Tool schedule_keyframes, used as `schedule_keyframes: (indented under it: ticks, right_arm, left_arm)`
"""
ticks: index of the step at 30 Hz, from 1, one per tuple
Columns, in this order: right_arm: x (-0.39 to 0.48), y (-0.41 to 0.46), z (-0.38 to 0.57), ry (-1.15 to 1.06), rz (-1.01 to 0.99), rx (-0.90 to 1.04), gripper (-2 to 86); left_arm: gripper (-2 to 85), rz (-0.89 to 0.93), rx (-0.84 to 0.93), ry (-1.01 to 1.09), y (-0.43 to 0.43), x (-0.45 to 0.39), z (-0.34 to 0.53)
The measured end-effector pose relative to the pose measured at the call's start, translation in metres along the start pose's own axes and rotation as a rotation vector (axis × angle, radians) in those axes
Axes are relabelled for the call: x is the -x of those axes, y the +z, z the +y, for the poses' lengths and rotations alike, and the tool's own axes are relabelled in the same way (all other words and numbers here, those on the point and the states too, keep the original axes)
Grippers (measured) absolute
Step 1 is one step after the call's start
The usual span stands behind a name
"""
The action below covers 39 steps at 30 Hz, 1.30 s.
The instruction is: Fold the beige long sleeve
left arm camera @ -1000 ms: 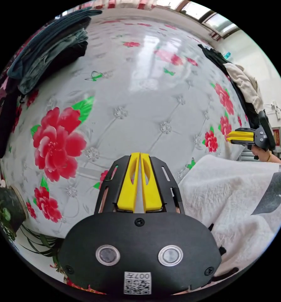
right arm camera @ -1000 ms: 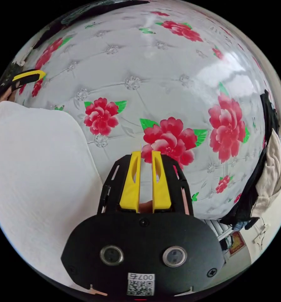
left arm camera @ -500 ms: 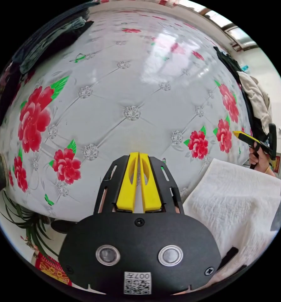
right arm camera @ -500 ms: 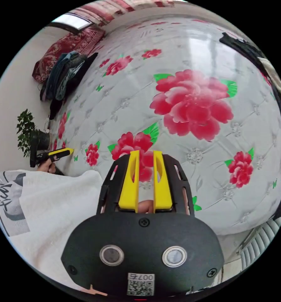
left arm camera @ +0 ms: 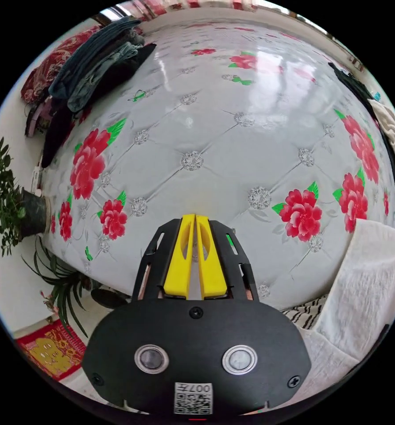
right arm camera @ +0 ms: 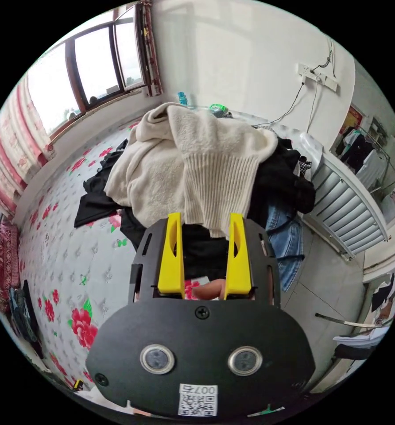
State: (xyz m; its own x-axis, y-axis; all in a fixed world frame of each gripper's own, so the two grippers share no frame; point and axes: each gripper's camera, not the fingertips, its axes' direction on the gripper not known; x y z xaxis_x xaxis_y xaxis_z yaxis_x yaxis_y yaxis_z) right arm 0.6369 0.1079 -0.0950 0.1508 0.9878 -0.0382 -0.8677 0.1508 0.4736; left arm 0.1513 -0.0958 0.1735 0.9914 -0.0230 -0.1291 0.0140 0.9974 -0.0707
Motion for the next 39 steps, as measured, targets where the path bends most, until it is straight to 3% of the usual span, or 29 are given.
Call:
schedule_keyframes:
  ticks: [5, 7, 13, 22, 24, 30, 32, 35, 39]
  right_arm:
    - [-0.033, 0.051, -0.028, 0.008, -0.053, 0.198, 6.0]
    - [-0.041, 0.049, -0.027, 0.044, 0.007, 0.160, 3.6]
    - [-0.054, 0.011, 0.011, -0.041, -0.281, -0.004, 0.2]
    - [0.034, -0.066, 0.170, -0.361, -0.910, 0.132, -0.2]
    - [0.085, -0.091, 0.236, -0.491, -1.161, 0.257, -0.3]
    - [0.229, -0.185, 0.430, -0.983, -1.619, 0.597, -0.2]
    - [0.259, -0.220, 0.489, -1.225, -1.665, 0.648, 0.0]
    - [0.289, -0.254, 0.562, -1.497, -1.577, 0.677, 0.5]
    - [0.288, -0.243, 0.593, -1.519, -1.440, 0.536, 2.1]
  left_arm:
    - [-1.0, -0.078, 0.135, -0.096, 0.005, -0.009, -0.020]
    - [-1.0, -0.051, 0.135, -0.091, 0.004, -0.009, -0.021]
    - [-1.0, 0.096, 0.058, -0.111, -0.007, -0.003, -0.005]
    - [-1.0, 0.440, -0.126, 0.059, -0.039, 0.017, 0.015]
    - [-1.0, 0.505, -0.170, 0.097, -0.047, 0.028, 0.024]
    - [-0.8, 0.613, -0.202, 0.096, -0.055, 0.086, 0.055]
    - [-0.6, 0.633, -0.228, 0.057, -0.058, 0.116, 0.067]
    - [0.7, 0.689, -0.284, -0.059, -0.059, 0.174, 0.091]
    - [1.2, 0.654, -0.251, -0.325, -0.039, 0.262, 0.133]
